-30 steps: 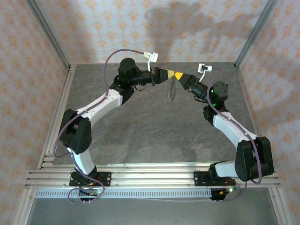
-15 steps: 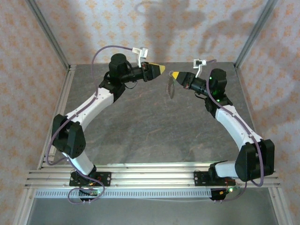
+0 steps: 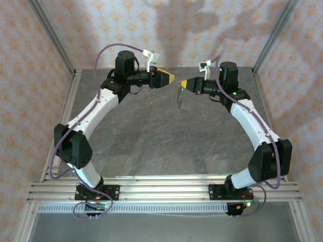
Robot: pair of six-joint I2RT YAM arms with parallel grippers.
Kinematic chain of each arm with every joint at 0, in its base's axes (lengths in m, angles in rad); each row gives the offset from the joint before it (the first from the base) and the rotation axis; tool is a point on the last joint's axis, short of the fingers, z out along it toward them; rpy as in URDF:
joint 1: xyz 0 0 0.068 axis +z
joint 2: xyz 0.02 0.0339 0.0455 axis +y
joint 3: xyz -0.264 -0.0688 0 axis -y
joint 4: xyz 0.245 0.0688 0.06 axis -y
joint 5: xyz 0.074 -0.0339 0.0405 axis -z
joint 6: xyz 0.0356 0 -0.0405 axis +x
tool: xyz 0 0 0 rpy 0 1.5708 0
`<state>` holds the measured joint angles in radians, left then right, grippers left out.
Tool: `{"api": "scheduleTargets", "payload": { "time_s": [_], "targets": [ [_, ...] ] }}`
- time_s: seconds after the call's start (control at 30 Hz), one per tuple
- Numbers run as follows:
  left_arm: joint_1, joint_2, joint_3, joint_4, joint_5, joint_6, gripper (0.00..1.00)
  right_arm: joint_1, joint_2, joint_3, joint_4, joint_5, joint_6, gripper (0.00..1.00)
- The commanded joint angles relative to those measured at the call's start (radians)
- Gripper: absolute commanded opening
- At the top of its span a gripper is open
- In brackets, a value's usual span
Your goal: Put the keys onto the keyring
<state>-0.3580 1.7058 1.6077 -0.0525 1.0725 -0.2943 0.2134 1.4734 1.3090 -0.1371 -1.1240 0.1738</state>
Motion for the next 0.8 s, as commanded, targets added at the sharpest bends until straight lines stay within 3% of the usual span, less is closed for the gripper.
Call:
{"api": "scheduleTargets", "payload": {
  "time_s": [0.0, 0.77],
  "targets": [
    [0.002, 0.040, 0.064, -0.118, 0.083, 0.082, 0.55, 0.005, 0.013, 0.061, -0.081, -0.070, -0.089, 0.00],
    [-0.053, 0.155, 0.197, -0.243, 0.110, 0.141, 0.45, 0.008, 0.002, 0.064, -0.089, -0.090, -0.105, 0.00]
  ]
}}
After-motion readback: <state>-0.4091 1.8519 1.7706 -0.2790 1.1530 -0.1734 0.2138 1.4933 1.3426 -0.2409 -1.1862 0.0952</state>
